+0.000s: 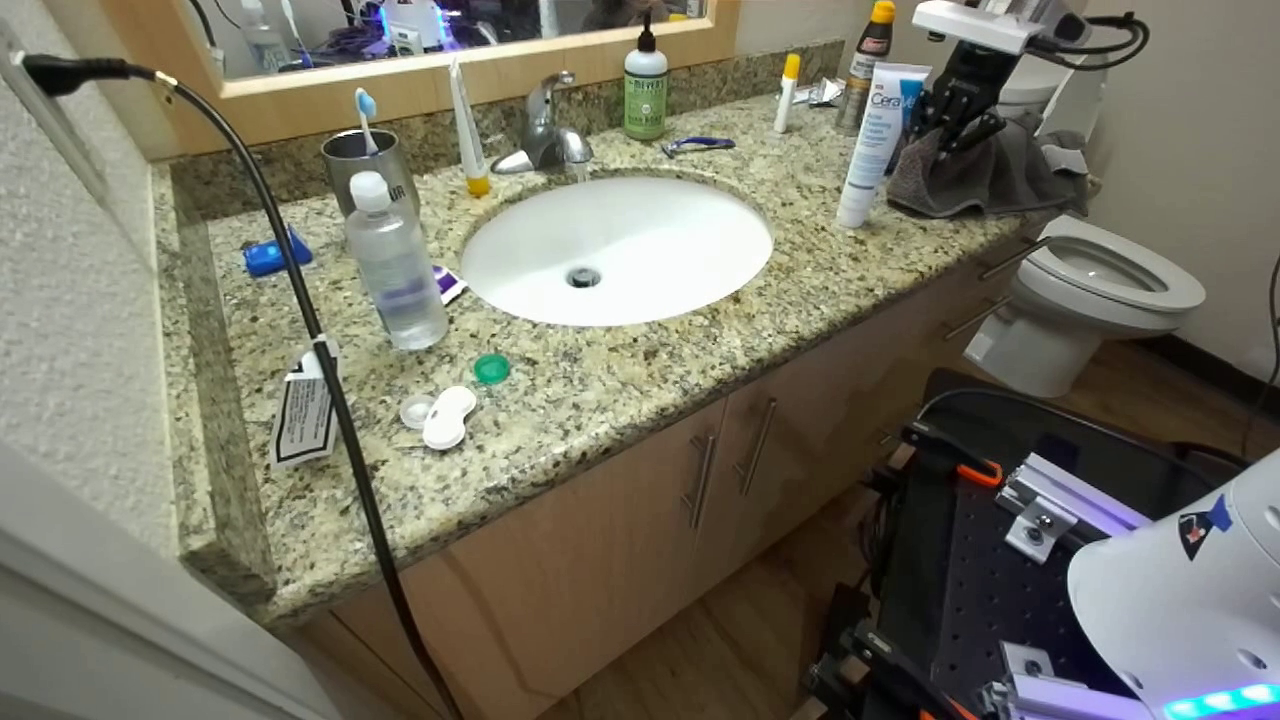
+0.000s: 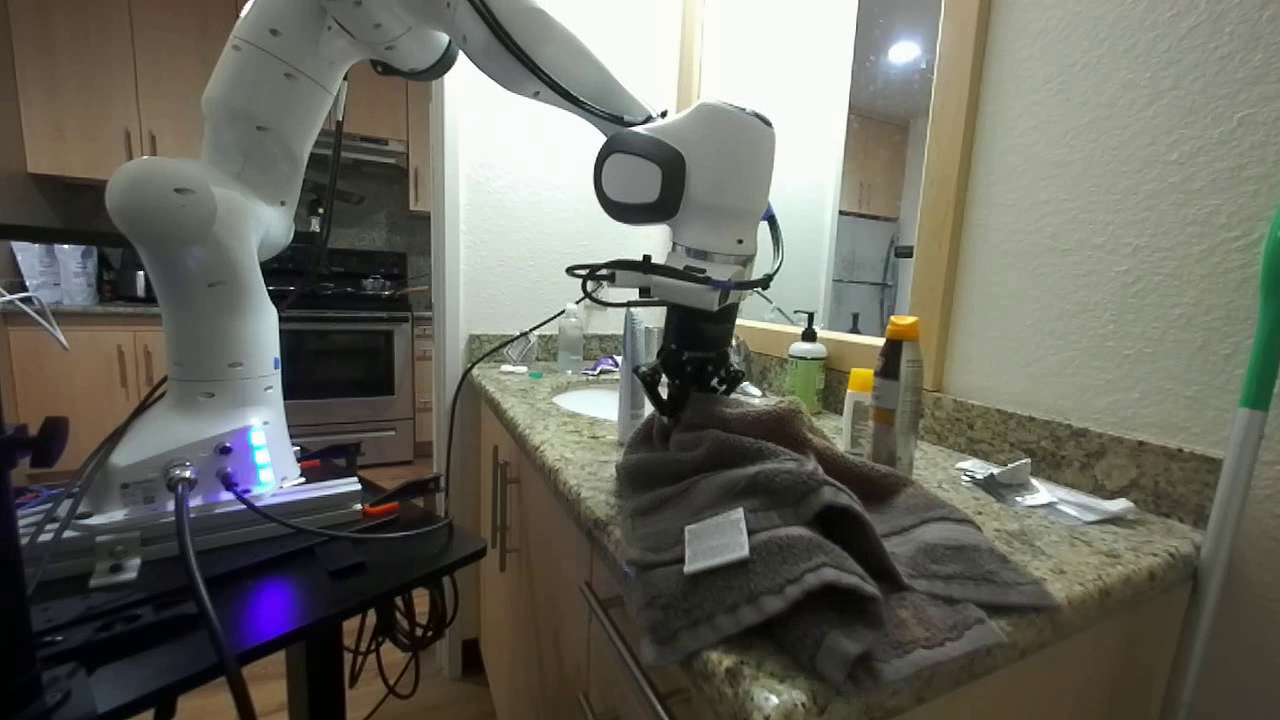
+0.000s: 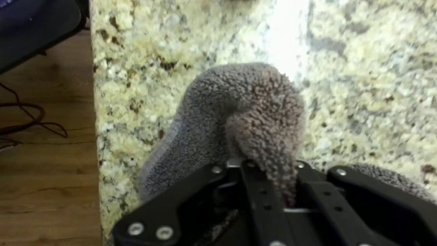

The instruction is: Wipe the front right corner of the sink counter with the towel

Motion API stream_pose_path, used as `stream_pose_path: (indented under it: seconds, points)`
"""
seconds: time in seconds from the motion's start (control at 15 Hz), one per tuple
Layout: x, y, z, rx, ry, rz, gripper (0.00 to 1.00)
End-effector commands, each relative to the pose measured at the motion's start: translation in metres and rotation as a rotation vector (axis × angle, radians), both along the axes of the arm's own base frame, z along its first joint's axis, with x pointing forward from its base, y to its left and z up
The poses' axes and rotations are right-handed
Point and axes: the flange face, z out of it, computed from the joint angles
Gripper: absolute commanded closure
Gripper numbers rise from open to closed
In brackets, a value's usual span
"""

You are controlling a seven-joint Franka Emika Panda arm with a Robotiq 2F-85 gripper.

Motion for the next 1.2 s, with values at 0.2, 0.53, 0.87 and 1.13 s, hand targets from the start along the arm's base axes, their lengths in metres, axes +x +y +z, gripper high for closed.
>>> stream_pose_path:
  seconds: [0.2,0.53,0.87,1.13]
  points:
    - [-0.027,-0.032,-0.029,-0.125,0.066,-0.107,0.97]
    - [-0.011,-0.018,-0.016,-0.073,0.02,-0.093,0.97]
    - [0.031,0.021,0.002,0.034,-0.057,0.033,0.97]
    - [0.04,0.017,0.0,-0.021,0.025,0.034,0.6]
